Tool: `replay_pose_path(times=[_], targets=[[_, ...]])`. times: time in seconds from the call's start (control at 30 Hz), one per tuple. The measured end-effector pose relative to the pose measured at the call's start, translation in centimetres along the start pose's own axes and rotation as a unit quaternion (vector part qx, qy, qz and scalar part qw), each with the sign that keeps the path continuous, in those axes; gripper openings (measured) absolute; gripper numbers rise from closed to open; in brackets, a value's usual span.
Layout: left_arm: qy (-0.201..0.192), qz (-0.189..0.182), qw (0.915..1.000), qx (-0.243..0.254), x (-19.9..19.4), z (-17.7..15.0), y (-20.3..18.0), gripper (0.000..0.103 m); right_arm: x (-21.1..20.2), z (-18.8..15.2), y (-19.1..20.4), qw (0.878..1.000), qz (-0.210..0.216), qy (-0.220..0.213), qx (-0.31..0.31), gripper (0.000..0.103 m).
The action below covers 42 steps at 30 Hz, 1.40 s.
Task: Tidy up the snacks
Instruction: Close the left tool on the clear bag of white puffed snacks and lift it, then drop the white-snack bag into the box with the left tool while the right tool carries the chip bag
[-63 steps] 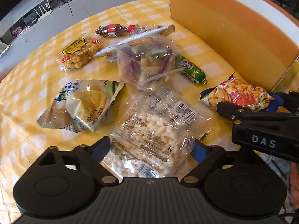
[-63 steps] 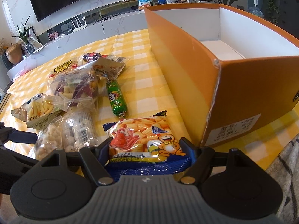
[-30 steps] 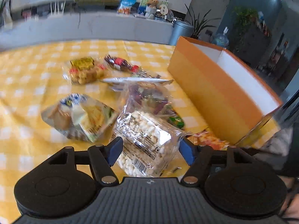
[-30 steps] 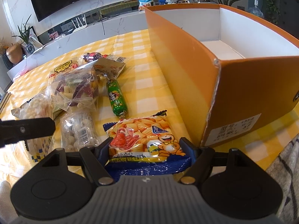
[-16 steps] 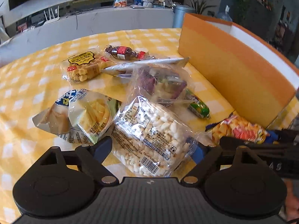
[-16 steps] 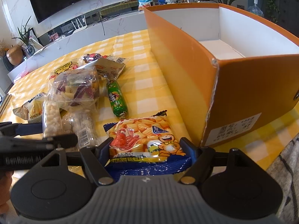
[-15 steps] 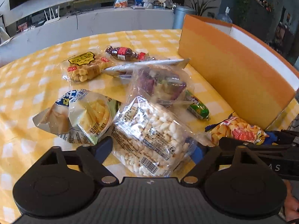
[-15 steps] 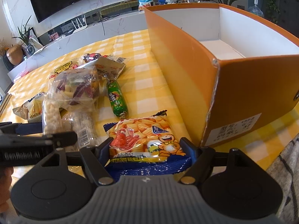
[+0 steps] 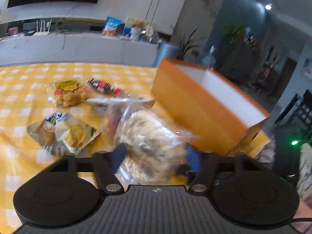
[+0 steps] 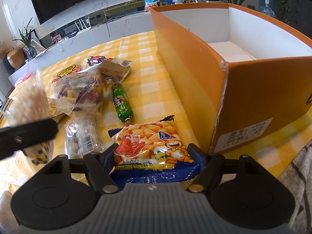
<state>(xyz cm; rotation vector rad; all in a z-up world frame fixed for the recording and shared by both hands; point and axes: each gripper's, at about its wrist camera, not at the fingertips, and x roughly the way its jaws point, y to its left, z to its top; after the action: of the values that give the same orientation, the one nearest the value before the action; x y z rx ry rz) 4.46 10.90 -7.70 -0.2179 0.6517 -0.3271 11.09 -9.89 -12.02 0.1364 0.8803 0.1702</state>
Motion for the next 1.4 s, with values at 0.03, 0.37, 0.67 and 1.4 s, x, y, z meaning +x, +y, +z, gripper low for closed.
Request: replay_pose_path(times=[0.03, 0.37, 0.67, 1.4], targets=[[-0.001, -0.009, 1.0, -0.004, -0.1, 0.1, 0.1, 0.059, 0.0, 0.0, -0.1, 1.0, 0.002, 0.0, 0.004, 0.075], [0.037, 0.021, 0.9985, -0.036, 1.8, 0.0, 1.2, 0.058, 0.0, 0.0, -0.1, 1.0, 0.001, -0.003, 0.008, 0.074], [0.131, 0.132, 0.9781, -0.094, 3.5, 0.6, 0.8, 0.055, 0.0, -0.1, -0.1, 1.0, 0.0, -0.003, 0.005, 0.074], [0.085, 0.124, 0.9818, -0.116, -0.6, 1.4, -0.2, 0.025, -1.4, -0.4, -0.6, 0.999, 0.036, -0.022, 0.018, 0.059]])
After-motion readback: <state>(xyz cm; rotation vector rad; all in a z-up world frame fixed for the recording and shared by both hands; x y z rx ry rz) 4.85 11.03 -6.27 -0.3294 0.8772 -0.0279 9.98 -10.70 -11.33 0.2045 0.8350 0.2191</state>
